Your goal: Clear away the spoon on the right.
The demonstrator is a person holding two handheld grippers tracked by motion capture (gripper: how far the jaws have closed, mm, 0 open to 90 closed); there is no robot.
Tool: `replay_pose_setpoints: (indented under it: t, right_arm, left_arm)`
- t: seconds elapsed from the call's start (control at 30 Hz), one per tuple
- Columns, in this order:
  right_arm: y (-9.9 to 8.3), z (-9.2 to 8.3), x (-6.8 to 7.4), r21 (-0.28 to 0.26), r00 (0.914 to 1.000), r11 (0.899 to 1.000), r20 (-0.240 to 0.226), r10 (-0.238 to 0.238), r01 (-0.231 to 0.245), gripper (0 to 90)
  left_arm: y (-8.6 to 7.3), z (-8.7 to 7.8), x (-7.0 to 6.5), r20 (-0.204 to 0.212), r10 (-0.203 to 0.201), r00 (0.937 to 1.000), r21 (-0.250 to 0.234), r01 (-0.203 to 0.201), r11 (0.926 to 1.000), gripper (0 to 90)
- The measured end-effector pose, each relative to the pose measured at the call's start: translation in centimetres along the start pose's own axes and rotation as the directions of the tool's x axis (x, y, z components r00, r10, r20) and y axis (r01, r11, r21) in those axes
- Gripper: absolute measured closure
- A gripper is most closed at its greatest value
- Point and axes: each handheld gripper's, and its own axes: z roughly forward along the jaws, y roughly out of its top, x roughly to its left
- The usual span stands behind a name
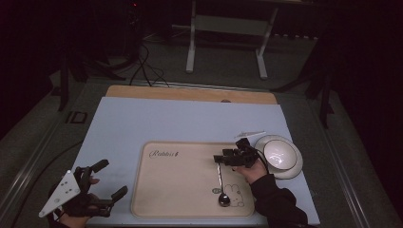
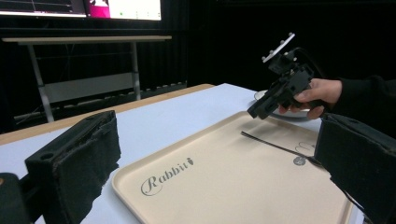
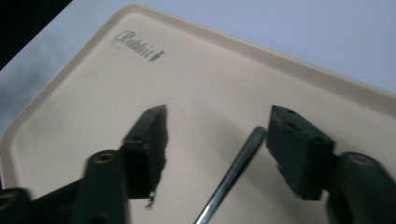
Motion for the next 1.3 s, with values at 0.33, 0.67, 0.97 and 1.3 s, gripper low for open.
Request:
replay_pose_setpoints:
  t: [0.33,0.67,0.97,1.3]
  right_arm:
    - [0.3,-1.7,1.0,-0.110,0.9989,0.993,0.017,-0.044,0.046,18.1]
    - [-0.5,-3.3,2.4,-0.149,0.9878,0.982,0.123,-0.096,0.114,17.3]
    - [-2.1,-5.8,2.8,-0.203,0.9826,0.973,0.167,-0.081,0.115,17.5]
    - [-4.1,-7.6,2.7,-0.229,0.9751,0.968,0.215,-0.056,0.106,17.4]
  left_arm:
    - [0.0,0.0,0.0,0.002,-0.004,1.0000,0.002,0.004,1.0000,0.0]
    - [0.0,0.1,0.0,0.005,-0.006,1.0000,0.004,0.006,1.0000,0.0]
    - [0.0,0.1,0.0,0.007,-0.005,1.0000,0.006,0.005,1.0000,0.0]
    - [0.0,0.1,0.0,0.005,-0.004,1.0000,0.004,0.004,1.0000,0.0]
